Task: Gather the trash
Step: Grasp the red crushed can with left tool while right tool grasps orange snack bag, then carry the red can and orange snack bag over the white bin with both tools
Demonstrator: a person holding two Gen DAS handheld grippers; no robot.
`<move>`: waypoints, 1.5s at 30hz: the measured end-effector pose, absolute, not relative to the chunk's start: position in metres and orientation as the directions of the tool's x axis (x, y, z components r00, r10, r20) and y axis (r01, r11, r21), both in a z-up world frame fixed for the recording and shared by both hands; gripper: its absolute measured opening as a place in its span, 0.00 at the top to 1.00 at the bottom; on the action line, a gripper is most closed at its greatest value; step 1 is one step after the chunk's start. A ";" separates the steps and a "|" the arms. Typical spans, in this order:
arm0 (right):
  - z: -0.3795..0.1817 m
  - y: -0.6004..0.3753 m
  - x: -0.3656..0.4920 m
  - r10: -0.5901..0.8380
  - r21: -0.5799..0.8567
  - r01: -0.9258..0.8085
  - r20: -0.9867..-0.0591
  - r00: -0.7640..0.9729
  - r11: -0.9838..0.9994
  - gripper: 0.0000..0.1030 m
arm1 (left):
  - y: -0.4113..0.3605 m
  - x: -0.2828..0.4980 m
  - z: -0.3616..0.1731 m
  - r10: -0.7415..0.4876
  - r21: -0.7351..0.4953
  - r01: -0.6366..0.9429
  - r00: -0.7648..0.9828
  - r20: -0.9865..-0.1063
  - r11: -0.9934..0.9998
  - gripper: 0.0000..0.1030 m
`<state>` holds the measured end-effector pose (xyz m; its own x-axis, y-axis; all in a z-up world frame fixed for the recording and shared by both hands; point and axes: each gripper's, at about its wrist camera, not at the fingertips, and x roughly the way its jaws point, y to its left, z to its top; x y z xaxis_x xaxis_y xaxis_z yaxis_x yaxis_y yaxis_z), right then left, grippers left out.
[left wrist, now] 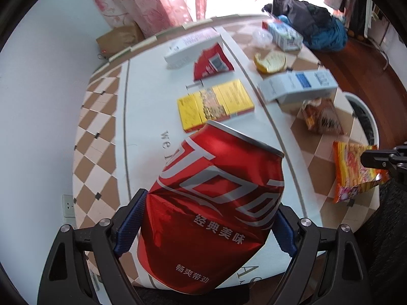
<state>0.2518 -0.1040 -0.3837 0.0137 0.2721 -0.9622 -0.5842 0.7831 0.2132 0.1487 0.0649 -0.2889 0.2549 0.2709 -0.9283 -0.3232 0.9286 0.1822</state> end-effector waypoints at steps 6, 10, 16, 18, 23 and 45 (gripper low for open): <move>-0.370 -0.109 0.249 0.291 0.286 -0.551 -0.953 -0.081 0.784 0.86 | 0.061 0.136 -0.278 0.252 0.135 -0.394 0.263 -0.931 0.909 0.15; -0.385 -0.105 0.242 0.228 0.253 -0.606 -0.966 -0.120 0.754 0.40 | 0.057 0.128 -0.294 0.229 0.116 -0.422 0.230 -0.946 0.899 0.15; -0.423 -0.093 0.231 0.078 0.109 -0.692 -0.994 -0.076 0.714 0.74 | 0.055 0.120 -0.311 0.219 0.115 -0.444 0.191 -0.957 0.889 0.15; -0.429 -0.094 0.229 0.084 0.114 -0.679 -0.994 -0.077 0.726 0.88 | 0.056 0.117 -0.310 0.220 0.113 -0.453 0.190 -0.957 0.884 0.15; -0.408 -0.106 0.229 0.191 0.187 -0.625 -0.980 -0.061 0.758 1.00 | 0.058 0.112 -0.299 0.225 0.106 -0.464 0.208 -0.952 0.880 0.15; -0.254 -0.201 0.289 0.564 0.459 -0.434 -0.812 0.150 0.776 1.00 | -0.015 0.183 -0.167 0.219 0.046 -0.349 0.477 -0.851 0.936 0.15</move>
